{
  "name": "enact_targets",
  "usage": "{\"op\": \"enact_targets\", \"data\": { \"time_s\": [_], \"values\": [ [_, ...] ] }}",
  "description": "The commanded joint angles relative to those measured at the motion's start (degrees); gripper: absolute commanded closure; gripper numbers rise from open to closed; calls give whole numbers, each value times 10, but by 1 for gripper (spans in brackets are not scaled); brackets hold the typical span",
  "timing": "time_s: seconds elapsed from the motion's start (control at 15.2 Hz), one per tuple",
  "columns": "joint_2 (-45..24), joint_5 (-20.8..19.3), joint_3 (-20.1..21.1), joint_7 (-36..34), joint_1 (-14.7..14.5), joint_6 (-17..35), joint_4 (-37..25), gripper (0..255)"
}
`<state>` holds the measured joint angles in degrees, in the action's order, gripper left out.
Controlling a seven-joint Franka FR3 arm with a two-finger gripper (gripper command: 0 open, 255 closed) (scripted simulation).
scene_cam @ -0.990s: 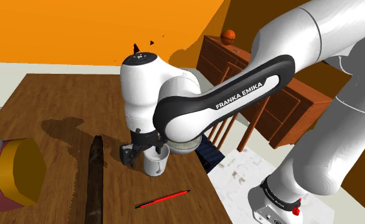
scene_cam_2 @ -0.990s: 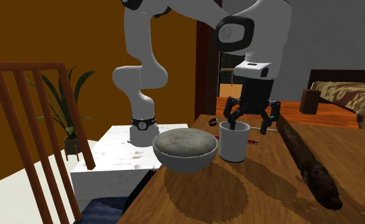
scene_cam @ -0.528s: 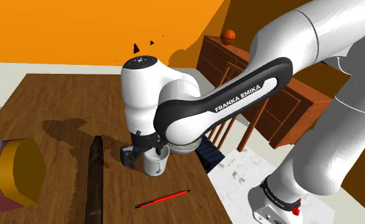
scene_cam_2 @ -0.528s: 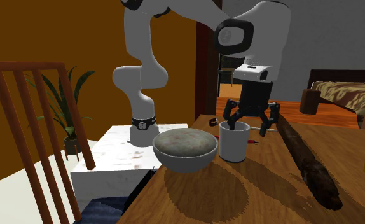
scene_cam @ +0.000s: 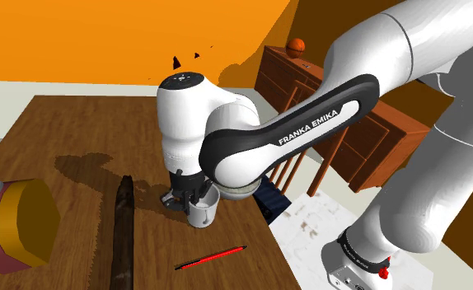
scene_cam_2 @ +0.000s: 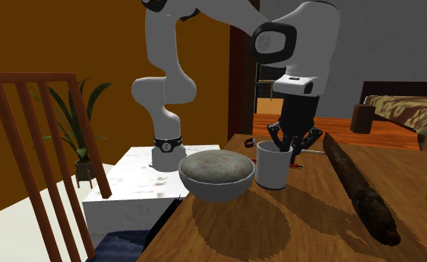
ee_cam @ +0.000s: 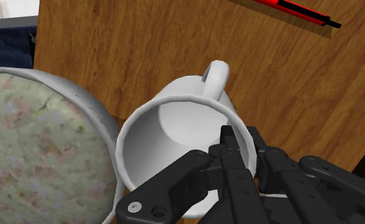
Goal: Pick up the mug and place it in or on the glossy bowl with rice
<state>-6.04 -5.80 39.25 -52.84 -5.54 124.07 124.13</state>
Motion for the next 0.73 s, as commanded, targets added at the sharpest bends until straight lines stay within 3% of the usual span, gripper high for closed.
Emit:
{"op": "enact_targets", "data": {
  "time_s": [0.0,0.66],
  "values": [
    [0,0,0,0,0,0,0,255],
    [39,31,2,23,5,-57,-29,255]
  ]
}}
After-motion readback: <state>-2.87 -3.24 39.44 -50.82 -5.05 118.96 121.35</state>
